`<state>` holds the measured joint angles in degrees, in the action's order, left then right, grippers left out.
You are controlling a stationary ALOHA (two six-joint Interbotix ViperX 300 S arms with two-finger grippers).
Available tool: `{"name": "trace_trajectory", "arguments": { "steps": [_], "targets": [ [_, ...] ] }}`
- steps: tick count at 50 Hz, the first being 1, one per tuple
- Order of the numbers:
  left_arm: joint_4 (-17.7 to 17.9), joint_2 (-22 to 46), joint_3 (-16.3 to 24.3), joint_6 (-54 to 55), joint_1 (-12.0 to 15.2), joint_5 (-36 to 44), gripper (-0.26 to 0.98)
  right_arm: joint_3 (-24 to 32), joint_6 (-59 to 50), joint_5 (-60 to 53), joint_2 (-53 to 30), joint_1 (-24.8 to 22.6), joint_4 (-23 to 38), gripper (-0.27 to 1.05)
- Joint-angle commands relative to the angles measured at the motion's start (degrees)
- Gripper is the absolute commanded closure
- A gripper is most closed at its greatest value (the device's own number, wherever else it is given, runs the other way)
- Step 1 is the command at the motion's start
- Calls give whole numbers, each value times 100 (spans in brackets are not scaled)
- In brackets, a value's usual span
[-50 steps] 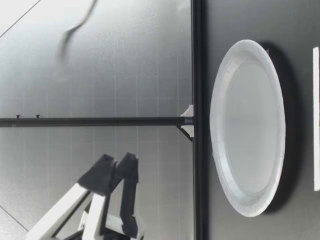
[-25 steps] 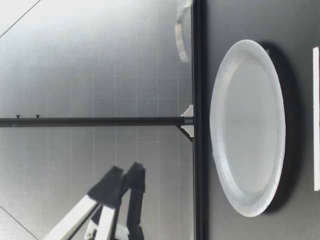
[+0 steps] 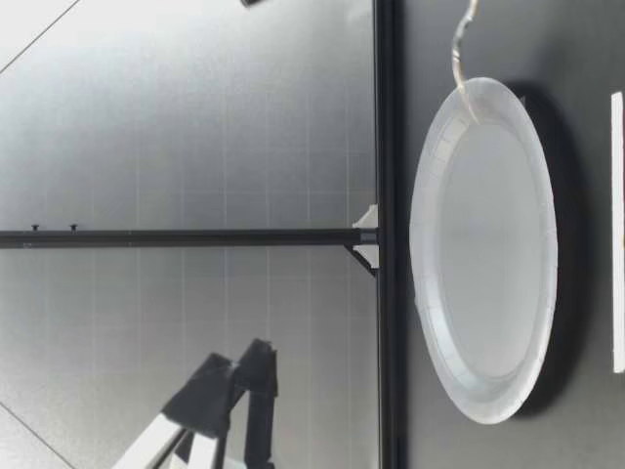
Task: Pick up the fork and place it on the plate.
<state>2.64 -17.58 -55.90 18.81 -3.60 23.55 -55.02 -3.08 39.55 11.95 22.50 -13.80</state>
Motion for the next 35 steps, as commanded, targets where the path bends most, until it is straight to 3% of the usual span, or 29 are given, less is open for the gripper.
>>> {"name": "trace_trajectory", "arguments": {
  "steps": [1, 22, 27, 35],
  "targets": [
    [-9, -70, 53, -18, -9, 62, 2, 220, 0, -44, -70, -62, -9, 73],
    [-9, -70, -44, -35, -9, 70, 2, 299, -220, 132, -378, -70, -18, 70],
    [-9, -62, -88, -26, -9, 79, 2, 343, -211, 132, -378, -70, -18, 62],
    [-9, -88, -176, -9, -9, 149, 2, 352, -255, 132, -422, -70, -35, 39]
  ]
}}
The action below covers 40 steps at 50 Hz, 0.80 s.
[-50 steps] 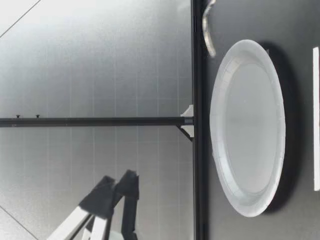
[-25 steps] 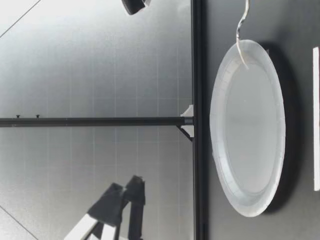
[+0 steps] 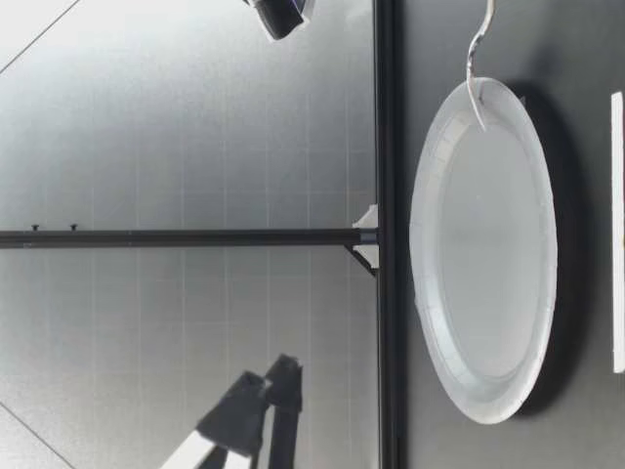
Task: Pick up the fork and place it on the plate.
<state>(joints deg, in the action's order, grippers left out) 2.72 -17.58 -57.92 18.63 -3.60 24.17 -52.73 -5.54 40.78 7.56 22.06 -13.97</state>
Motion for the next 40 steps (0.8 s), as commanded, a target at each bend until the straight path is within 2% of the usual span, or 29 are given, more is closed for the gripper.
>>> {"name": "trace_trajectory", "arguments": {
  "steps": [1, 5, 17, 26, 35, 40],
  "targets": [
    [-18, -88, 26, 9, 0, 97, 2, 123, -18, 0, 9, -26, -18, 37],
    [-18, -88, -9, 18, -9, 176, 2, 114, -18, 0, -35, -26, -35, 31],
    [-18, -114, -105, 62, -9, 246, 2, 185, 53, -26, 88, -26, -149, 31],
    [-18, -185, -97, -70, 0, 246, 2, 633, 431, -158, 536, -26, -123, 31],
    [-18, -466, -88, -510, -9, 220, 2, 879, 844, -1020, 958, -88, -149, 31],
    [-18, -659, -158, -738, -9, 237, 2, 844, 888, -1846, 1125, -325, -149, 31]
  ]
}}
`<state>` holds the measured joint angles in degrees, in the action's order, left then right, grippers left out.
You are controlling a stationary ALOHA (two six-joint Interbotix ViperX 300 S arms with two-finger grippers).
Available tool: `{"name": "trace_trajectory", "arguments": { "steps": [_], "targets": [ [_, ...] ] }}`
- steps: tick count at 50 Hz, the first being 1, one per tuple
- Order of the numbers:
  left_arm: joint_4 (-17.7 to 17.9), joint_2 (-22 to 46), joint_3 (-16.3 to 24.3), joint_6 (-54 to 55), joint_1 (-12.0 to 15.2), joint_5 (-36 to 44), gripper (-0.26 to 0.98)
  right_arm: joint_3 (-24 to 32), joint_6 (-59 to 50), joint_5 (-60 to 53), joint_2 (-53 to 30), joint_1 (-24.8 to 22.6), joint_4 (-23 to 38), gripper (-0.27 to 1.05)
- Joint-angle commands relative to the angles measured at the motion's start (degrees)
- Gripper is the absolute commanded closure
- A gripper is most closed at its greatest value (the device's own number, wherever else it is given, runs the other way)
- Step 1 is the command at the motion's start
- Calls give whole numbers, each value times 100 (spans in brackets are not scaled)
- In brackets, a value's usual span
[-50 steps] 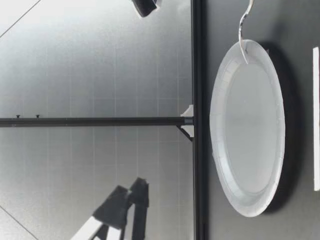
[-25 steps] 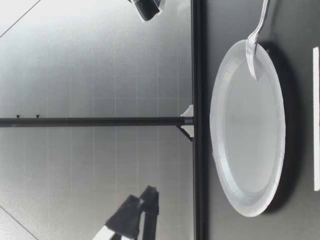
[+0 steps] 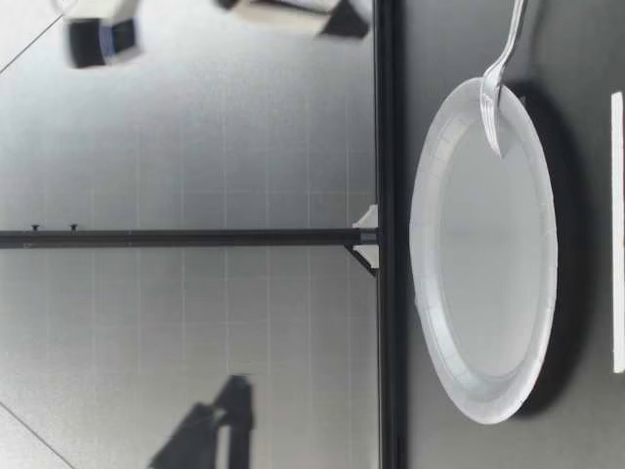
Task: Pick up the fork and place it on the plate.
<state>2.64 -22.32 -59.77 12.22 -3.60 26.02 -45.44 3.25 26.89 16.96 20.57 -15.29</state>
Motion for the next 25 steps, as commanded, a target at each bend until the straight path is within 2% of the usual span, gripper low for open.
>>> {"name": "trace_trajectory", "arguments": {
  "steps": [1, 9, 20, 25],
  "targets": [
    [-9, -211, 9, -149, -9, 62, 2, 97, 9, -615, 202, -237, -18, 31],
    [-9, -343, -97, -844, 0, 264, 2, -255, 9, -2540, 413, -817, 0, 31],
    [9, -141, -316, -1406, 0, 993, 2, -1327, 0, -5229, 598, -1266, 141, 31],
    [26, 79, -413, -1406, 0, 1257, 2, -1608, -26, -5827, 624, -1354, 246, 32]
  ]
}}
